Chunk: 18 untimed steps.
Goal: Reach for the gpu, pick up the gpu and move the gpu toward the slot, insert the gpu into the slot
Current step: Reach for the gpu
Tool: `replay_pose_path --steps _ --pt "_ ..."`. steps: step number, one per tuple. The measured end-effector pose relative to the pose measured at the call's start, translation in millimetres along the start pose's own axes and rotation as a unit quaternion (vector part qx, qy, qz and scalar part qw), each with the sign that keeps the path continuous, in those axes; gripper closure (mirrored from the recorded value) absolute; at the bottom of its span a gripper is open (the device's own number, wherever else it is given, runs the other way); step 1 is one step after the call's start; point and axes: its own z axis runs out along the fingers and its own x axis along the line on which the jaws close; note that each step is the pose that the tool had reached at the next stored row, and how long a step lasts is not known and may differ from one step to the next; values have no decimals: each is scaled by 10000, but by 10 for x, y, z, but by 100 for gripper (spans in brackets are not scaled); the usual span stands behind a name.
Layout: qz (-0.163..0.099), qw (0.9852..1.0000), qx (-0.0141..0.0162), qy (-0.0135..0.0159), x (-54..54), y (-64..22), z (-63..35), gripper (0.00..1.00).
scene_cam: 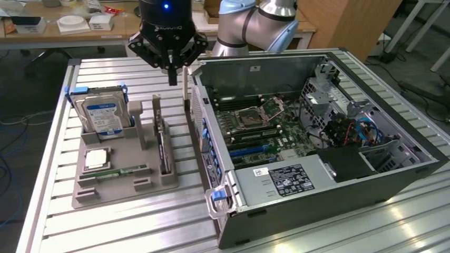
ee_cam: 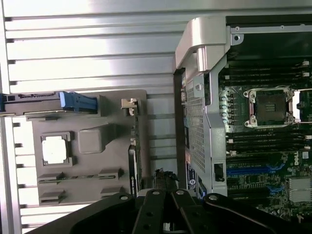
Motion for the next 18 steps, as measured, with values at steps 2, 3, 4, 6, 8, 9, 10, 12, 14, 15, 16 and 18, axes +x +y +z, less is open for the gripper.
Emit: replay_pose_path --steps 2,3,4,6,8,9,10,12,14,15,16,18 --pt "0 10000 0 0 23 -2 1 90" --pt "0 10000 0 0 37 -3 1 90" --pt "0 10000 0 0 49 -4 1 90" --pt "0 10000 0 1 73 -5 1 90" --pt "0 10000 0 1 95 -7 2 90" --pt "0 10000 0 1 106 -8 2 90" --pt "0 10000 0 2 117 -9 2 90" --pt "1 10000 0 2 139 -11 3 90" --pt "0 10000 0 3 159 -12 3 90" --pt "0 10000 0 3 170 -13 3 90" --pt "0 10000 0 4 180 -14 4 90" --pt "0 10000 0 5 200 -16 4 90"
